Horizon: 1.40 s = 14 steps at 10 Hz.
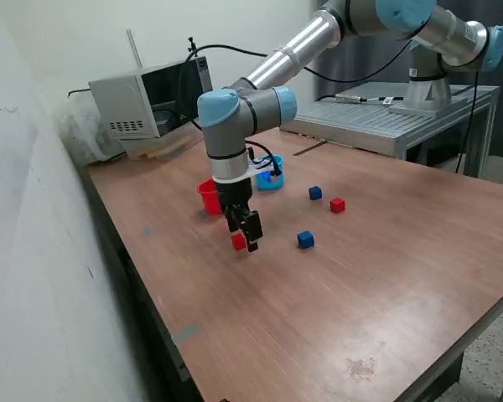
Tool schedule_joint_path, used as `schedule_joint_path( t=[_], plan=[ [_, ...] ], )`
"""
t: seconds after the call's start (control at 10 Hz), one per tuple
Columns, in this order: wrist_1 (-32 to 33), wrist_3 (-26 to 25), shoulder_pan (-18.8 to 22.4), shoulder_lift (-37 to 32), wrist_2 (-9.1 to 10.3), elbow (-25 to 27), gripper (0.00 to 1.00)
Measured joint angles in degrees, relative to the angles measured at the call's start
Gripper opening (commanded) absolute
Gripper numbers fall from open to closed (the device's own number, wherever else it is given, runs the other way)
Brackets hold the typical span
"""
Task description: Place red objects in the red bin, and blue objects in the blue bin.
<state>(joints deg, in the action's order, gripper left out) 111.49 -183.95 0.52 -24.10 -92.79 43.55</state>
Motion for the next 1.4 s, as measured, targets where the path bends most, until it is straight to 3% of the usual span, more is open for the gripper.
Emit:
schedule_joint_path(
  t=[1.0, 1.1, 1.4],
  plan=[
    [0.3, 0.09, -0.56, 0.36, -0.01, -0.88, 1.0],
    [0.43, 0.09, -0.59, 0.37, 0.01, -0.84, 0.0],
    [0.93, 0.09, -0.6, 0.39, 0.05, -0.61, 0.0]
  ],
)
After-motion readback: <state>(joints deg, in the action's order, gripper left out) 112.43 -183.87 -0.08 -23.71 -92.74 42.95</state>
